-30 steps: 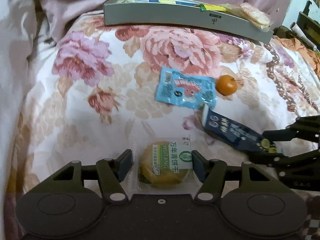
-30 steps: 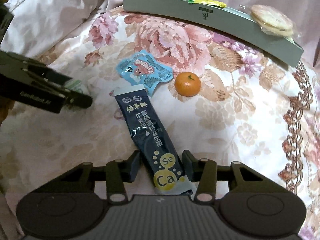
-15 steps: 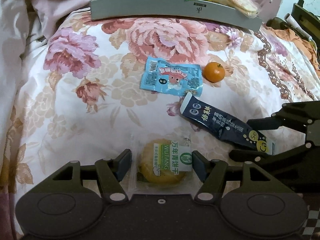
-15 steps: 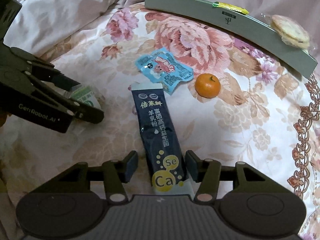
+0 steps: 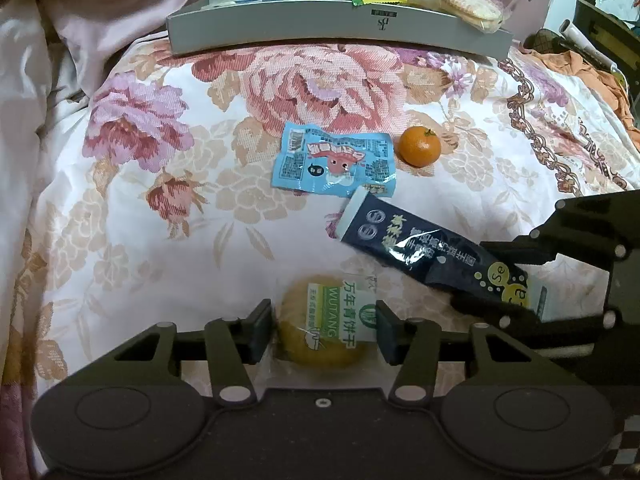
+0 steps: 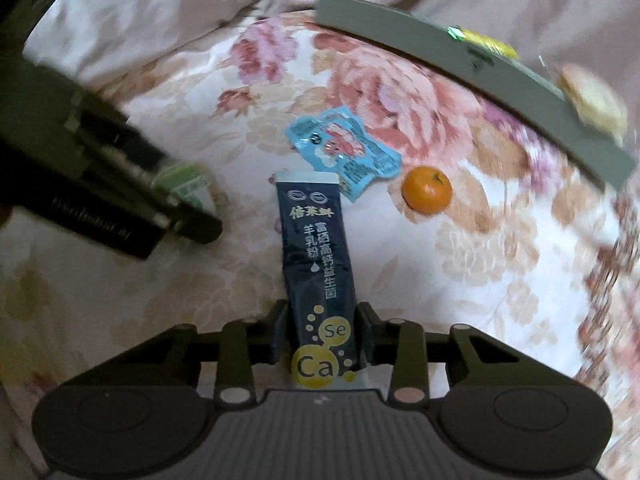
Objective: Organize snacks
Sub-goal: 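Close the left gripper on the round pastry while the right gripper grasps the blue stick, then carry the round pastry and blue stick over the grey tray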
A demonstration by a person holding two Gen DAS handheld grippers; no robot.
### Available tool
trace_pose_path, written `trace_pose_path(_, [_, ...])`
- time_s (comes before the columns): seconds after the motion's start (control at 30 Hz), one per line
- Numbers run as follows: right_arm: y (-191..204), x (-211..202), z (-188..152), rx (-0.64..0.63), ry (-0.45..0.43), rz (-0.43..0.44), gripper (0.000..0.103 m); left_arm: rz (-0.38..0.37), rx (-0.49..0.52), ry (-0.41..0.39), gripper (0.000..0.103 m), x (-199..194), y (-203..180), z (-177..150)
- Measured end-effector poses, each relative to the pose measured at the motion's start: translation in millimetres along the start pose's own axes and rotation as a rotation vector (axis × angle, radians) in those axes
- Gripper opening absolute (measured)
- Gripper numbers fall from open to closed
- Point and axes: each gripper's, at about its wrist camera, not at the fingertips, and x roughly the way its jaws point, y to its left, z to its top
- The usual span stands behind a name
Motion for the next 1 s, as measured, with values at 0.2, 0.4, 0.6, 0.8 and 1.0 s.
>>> trace_pose_path(0.2, [36, -1, -3, -0.232, -0.041, -0.147, 0.037, 0.002, -0.013, -0.037, 0.053, -5, 0, 2])
trace_pose_path(0.4, [42, 0, -5, -0.309, -0.094, -0.257, 0.036, 0.036, -0.053, -0.132, 0.053, -16, 5, 8])
trace_pose_path(0.6, [40, -8, 0, -0.319, -0.178, -0.333, 0.036, 0.055, -0.112, -0.252, 0.054, -32, 14, 17])
trace_pose_path(0.8, [34, -16, 5, -0.295, -0.266, -0.395, 0.036, 0.07, -0.164, -0.347, 0.054, -45, 20, 23])
trace_pose_path(1.0, [25, -25, 13, -0.25, -0.35, -0.459, 0.037, 0.084, -0.215, -0.473, 0.054, -55, 26, 42])
